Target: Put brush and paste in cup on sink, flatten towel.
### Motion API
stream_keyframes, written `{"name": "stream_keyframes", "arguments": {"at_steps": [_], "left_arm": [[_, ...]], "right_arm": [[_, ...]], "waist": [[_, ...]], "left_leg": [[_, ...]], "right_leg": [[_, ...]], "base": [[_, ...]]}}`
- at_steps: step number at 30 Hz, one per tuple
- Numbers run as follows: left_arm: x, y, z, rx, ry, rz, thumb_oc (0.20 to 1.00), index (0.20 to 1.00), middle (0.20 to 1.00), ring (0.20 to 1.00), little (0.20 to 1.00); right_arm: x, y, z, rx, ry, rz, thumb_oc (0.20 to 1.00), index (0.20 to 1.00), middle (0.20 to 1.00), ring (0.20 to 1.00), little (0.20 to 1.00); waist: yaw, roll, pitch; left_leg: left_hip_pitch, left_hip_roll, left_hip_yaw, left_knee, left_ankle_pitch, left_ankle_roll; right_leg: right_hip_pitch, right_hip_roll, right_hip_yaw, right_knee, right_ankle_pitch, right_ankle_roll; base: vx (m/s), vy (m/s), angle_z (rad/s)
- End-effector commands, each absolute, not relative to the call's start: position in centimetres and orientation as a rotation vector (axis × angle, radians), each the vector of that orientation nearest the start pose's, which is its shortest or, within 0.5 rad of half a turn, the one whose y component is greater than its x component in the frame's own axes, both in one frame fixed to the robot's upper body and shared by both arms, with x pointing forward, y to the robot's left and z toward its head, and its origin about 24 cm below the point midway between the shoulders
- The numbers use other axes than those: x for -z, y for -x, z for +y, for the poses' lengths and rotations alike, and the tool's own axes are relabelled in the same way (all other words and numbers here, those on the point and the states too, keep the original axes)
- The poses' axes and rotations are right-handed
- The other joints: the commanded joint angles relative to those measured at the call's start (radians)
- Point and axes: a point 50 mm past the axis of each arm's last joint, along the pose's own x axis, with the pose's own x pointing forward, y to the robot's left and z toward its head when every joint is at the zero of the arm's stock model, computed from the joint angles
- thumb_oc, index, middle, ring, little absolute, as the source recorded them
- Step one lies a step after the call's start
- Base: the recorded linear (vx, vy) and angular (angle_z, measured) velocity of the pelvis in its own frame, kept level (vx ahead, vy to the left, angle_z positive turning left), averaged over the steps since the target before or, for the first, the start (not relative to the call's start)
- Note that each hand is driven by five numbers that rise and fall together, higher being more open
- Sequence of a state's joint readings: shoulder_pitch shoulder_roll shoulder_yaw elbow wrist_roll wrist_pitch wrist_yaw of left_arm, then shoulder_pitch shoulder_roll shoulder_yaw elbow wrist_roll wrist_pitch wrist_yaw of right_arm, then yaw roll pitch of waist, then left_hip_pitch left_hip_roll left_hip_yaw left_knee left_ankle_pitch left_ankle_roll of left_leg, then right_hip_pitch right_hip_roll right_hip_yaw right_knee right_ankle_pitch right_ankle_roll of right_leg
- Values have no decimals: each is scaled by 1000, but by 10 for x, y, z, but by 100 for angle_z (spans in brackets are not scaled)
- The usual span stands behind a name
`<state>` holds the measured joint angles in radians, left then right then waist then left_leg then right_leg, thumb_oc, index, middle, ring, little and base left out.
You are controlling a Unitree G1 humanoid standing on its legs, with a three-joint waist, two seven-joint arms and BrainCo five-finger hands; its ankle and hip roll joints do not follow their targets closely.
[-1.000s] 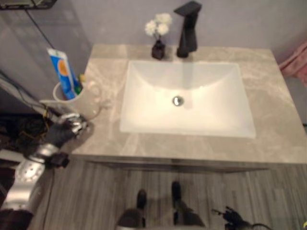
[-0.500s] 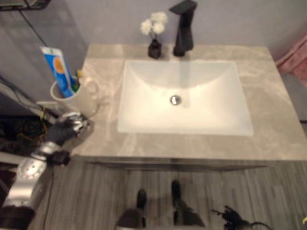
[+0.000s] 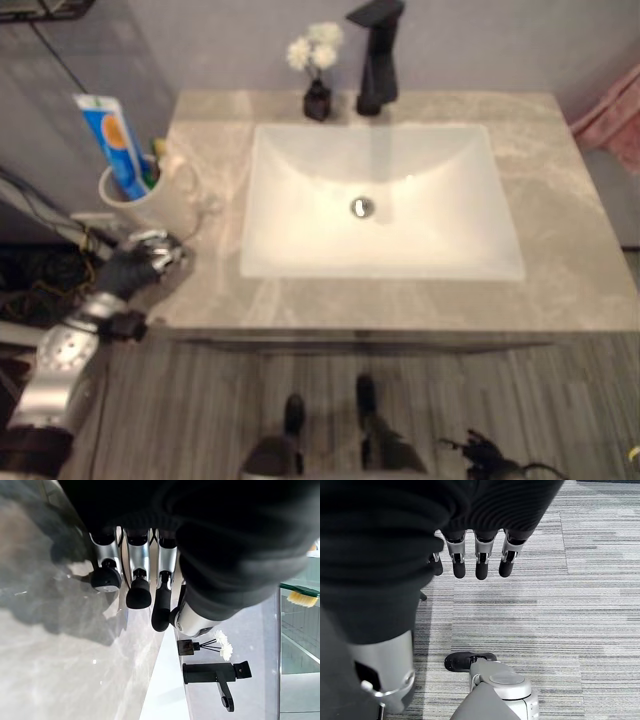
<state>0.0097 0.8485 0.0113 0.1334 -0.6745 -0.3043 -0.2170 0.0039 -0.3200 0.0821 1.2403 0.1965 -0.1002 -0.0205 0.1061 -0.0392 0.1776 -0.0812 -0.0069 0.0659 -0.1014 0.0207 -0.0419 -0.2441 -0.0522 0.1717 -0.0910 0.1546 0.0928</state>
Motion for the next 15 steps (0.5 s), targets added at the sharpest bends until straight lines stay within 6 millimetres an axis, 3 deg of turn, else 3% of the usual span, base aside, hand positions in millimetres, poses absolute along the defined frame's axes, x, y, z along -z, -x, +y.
{"name": "stream_keyframes", "arguments": {"at_steps": [1, 15], "left_arm": [[-149, -258, 307, 90, -257, -324, 200, 200, 200, 200, 200], [-168, -259, 317, 50, -322, -367, 200, 200, 200, 200, 200]], "right_arm": [[145, -94, -281, 262, 236, 1122, 1000, 1000, 1000, 1000, 1000], [144, -94, -283, 262, 230, 1114, 1000, 1000, 1000, 1000, 1000]], "waist": [[-7, -20, 15], [-16, -35, 28]], "left_leg": [[53, 24, -18, 14, -85, -14], [40, 29, -17, 14, -80, -17]], "right_leg": [[-37, -86, -23, 10, 33, 103], [-53, -77, -18, 8, 34, 103]], "base": [[0, 0, 0], [0, 0, 0]]}}
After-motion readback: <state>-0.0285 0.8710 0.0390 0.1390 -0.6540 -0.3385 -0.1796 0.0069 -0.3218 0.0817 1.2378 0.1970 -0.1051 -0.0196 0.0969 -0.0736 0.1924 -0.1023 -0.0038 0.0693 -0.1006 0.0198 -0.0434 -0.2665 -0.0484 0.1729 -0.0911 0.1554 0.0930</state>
